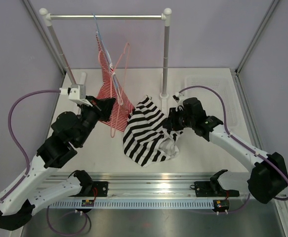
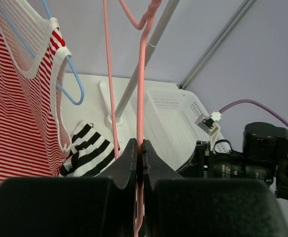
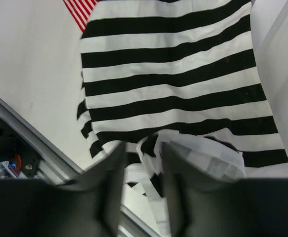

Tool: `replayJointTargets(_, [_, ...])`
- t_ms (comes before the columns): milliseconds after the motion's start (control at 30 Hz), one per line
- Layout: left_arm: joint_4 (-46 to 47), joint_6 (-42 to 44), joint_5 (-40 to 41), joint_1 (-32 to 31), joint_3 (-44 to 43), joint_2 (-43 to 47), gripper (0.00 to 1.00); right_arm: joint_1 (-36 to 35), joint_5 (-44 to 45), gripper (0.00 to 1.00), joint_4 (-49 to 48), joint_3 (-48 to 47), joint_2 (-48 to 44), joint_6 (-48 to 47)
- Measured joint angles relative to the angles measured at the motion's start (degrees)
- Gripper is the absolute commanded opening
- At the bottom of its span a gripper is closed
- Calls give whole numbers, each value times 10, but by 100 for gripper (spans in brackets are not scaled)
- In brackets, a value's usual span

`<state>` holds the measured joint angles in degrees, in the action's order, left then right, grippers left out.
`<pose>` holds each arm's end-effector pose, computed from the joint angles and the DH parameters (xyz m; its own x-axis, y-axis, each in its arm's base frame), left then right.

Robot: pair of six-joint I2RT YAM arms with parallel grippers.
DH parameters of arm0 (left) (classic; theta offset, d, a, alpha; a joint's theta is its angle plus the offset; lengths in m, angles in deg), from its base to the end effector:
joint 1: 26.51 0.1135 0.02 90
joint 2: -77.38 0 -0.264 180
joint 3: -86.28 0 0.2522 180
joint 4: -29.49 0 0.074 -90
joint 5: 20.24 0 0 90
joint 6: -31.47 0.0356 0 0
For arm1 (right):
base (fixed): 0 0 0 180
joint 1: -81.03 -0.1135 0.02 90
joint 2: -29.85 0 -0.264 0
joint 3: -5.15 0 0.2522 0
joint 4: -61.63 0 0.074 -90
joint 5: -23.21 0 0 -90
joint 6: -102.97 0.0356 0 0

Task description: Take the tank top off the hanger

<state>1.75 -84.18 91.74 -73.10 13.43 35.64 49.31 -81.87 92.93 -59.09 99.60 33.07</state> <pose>0.1099 -0.0967 0.4259 -0.1440 -0.4318 -0.8904 0.3933 0.8007 -0.4520 0.2218 0.1480 0.2720 -0.7140 -0.0512 -0.6983 -0.4680 0.7767 0.4215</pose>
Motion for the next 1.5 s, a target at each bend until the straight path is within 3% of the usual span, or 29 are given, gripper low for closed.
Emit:
replayJointTargets(67, [-40,-9,5,0,-38,-17,0,0,0,66,-13,0,33,6])
replayJointTargets(100, [-59,-14,9,0,-62,-28,0,0,0,99,-16,0,47,7])
replayJointTargets(267, [-120,-32,24,0,-129,-70,0,0,35,99,-14,3,55,13])
replayJointTargets(533, [-181,-34,28,-1,-213,-182,0,0,97,99,-10,3,-13,13])
replayJointTargets(867, [-223,-5,52,6,-445,-392,0,0,122,99,0,19,-55,11])
replayJointTargets(1500, [-256,8,-57,153,-628,-545,0,0,119,99,3,24,-88,0])
